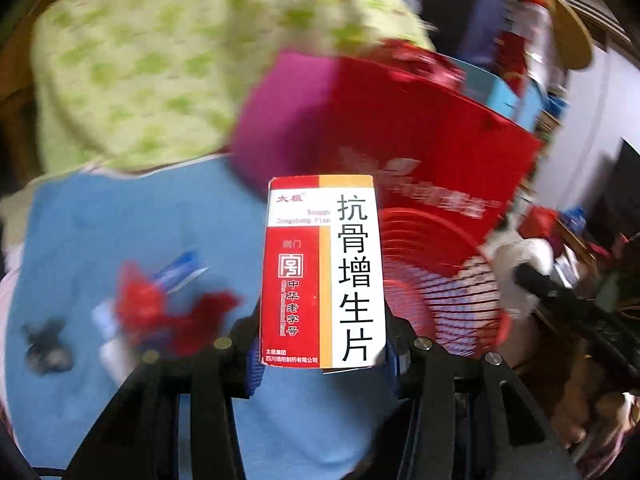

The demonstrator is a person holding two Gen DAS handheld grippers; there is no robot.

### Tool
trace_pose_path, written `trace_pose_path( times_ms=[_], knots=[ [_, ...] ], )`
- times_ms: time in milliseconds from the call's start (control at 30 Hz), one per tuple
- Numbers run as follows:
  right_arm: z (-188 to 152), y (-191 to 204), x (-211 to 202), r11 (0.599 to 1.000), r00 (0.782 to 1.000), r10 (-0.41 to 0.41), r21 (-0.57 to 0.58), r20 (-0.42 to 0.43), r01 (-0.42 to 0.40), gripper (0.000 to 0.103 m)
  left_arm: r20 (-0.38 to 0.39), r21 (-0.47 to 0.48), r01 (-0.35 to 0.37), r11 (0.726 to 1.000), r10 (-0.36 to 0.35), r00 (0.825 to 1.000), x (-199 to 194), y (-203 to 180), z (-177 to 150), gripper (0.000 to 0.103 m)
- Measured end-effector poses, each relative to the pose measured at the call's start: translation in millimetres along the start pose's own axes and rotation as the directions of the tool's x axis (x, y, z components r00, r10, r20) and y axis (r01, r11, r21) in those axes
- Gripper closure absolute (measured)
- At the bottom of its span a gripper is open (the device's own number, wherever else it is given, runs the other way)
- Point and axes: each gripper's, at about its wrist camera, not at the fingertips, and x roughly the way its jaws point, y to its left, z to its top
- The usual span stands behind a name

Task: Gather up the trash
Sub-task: 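Carry tissue and medicine box into the red mesh basket and release both, then grasp the black plastic bag with the left tool while the right grasps the blue bag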

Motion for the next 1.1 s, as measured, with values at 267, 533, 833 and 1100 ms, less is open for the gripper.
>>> trace_pose_path(
  times_ms=[267,533,833,1100],
  knots=[
    [3.8,-53.9,14.5,0.994,0.998,-0.046,0.095,-0.047,0.05,0.07,-0.067,0.132,0.0,0.991,0.009,0.998,72.7,-76.4,22.5,0.051],
    [-1.4,-64.3,11.1,0.99,1.0,-0.015,0.139,-0.009,0.016,0.034,-0.034,0.069,-0.06,0.996,0.062,0.997,51.3,-38.8,7.2,0.041],
    [-8.3,36.2,-11.6,0.98,0.986,0.154,-0.136,0.063,-0.144,0.034,0.001,-0.145,-0.365,0.92,0.369,0.929,-44.8,117.4,-61.3,0.04],
    [-58.0,128.5,49.1,0.928,0.951,0.257,-0.232,-0.173,-0.292,0.034,-0.092,-0.332,-0.594,0.733,0.602,0.794,-115.7,240.1,-135.4,0.039]
  ],
)
